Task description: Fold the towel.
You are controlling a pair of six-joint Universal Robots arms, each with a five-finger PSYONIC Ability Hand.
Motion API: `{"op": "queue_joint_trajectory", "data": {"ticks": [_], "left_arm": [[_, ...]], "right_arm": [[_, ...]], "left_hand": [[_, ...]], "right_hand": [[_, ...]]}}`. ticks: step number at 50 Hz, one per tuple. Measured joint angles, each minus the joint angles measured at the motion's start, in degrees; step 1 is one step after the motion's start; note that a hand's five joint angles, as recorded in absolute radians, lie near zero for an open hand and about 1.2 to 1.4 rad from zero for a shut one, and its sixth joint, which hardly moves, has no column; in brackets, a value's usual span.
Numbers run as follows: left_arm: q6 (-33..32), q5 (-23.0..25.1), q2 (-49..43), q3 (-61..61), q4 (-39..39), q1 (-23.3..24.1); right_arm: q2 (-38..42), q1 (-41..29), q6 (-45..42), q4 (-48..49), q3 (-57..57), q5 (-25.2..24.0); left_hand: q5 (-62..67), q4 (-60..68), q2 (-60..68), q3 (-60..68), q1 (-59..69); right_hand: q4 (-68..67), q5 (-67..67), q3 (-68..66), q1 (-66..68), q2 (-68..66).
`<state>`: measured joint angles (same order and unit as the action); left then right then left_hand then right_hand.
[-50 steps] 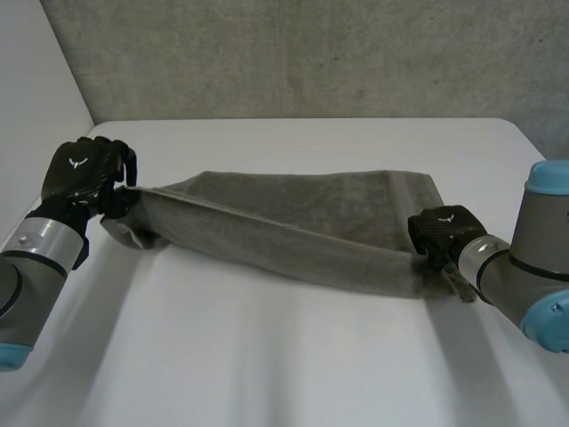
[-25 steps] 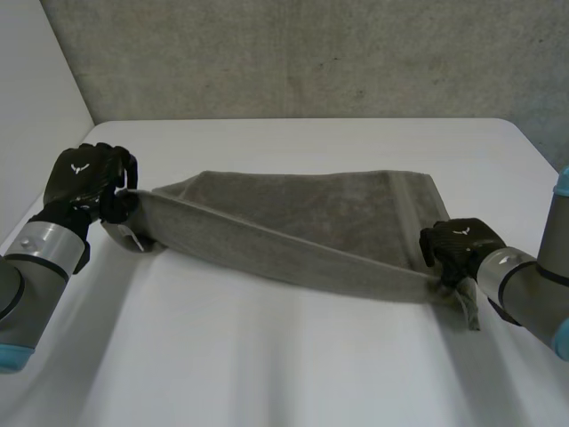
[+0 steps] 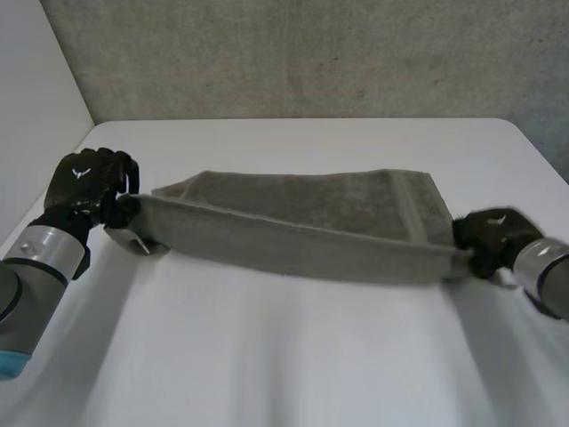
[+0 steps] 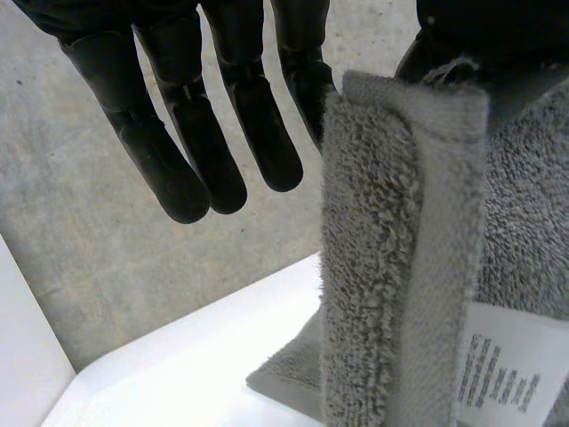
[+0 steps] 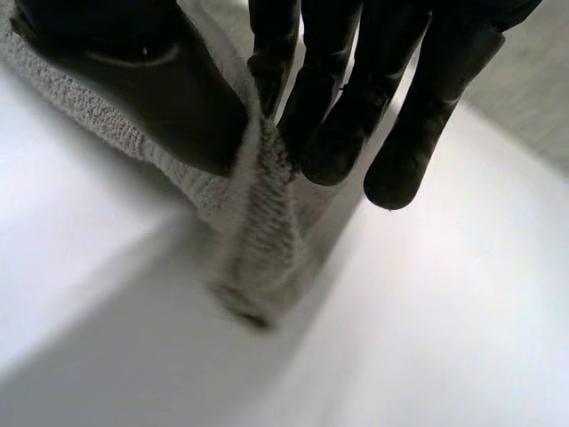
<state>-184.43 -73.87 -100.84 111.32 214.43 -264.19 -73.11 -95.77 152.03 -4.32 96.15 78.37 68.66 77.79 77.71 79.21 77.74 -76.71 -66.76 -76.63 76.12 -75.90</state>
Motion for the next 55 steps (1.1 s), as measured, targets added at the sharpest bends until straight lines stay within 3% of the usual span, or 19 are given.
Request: {"op": "queue_joint_trajectory", "data": {"ticks": [12, 20, 26, 34, 42, 55], "left_arm": [[-2.6, 0.8, 11.9, 5.8, -8.6, -2.7], [-5.3, 4.9, 22.1, 12.0, -12.9, -5.7], [-6.0, 7.9, 24.8, 13.8, -14.1, -6.8], [-6.0, 8.8, 16.1, 9.2, -11.0, -6.3], [-5.8, 7.9, 1.6, -1.4, -7.7, -2.1], [-7.4, 0.9, -13.6, -28.4, -10.3, 4.8]], "right_arm": [[-17.5, 3.2, -9.0, -6.1, 0.1, -5.4], [-19.7, 7.5, -20.8, -17.0, 0.9, -9.4], [-18.9, 10.0, -27.4, -21.2, -1.5, -10.5], [-10.0, 9.9, -25.7, -21.4, -10.5, -11.4], [0.6, 5.5, -20.4, -20.8, -20.0, -10.6], [11.9, -2.5, -11.8, -11.3, -37.9, -7.2]], "left_hand": [[0.0, 0.0, 0.0, 0.0, 0.0], [0.0, 0.0, 0.0, 0.0, 0.0], [0.0, 0.0, 0.0, 0.0, 0.0], [0.0, 0.0, 0.0, 0.0, 0.0], [0.0, 0.0, 0.0, 0.0, 0.0], [0.0, 0.1, 0.0, 0.1, 0.0]], "right_hand": [[-0.1, 0.0, 0.0, 0.0, 0.0], [-0.1, 0.0, 0.0, 0.0, 0.0], [-0.1, 0.0, 0.0, 0.0, 0.0], [-0.1, 0.0, -0.1, 0.0, -0.4], [-0.1, -0.3, -0.2, 0.0, -0.6], [-0.1, -0.3, -0.3, 0.0, -0.6]]}}
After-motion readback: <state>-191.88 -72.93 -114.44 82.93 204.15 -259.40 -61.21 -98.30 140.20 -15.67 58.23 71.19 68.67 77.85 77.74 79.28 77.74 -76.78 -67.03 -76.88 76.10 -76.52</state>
